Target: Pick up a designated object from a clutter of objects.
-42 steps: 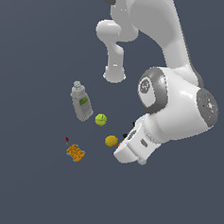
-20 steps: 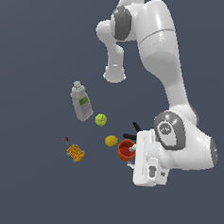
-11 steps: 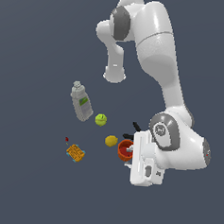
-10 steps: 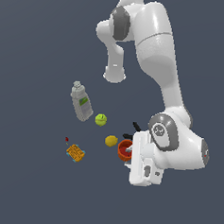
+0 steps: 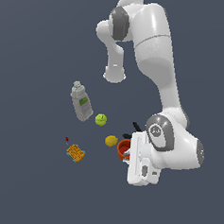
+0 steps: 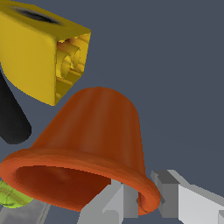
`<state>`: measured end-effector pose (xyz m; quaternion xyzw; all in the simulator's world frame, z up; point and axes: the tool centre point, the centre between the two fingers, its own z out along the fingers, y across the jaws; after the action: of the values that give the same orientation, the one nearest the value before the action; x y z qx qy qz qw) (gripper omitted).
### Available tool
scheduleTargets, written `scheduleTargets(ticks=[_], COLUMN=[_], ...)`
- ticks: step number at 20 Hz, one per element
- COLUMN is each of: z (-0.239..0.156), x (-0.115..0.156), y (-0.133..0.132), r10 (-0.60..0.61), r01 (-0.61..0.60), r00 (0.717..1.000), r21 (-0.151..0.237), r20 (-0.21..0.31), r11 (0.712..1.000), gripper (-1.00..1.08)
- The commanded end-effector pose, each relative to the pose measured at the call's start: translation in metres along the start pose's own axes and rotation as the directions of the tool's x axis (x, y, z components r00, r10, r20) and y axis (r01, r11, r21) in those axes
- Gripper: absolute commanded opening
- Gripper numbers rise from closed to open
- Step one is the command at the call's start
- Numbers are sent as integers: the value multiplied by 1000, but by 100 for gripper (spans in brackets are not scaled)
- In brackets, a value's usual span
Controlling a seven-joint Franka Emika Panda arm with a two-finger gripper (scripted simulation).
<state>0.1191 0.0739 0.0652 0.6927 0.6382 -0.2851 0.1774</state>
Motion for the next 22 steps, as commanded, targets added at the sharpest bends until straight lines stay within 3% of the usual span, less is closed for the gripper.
scheduleTargets(ticks=[1, 12, 22], z=[1, -2, -14], x=[0, -11, -73], y=[0, -2, -14], r10=[0, 0, 0], r01=[0, 0, 0], r00=[1000, 1000, 1000], r21=[1, 0, 0], r20=[0, 0, 0], r11=[1000, 1000, 1000], gripper=[-100, -100, -100])
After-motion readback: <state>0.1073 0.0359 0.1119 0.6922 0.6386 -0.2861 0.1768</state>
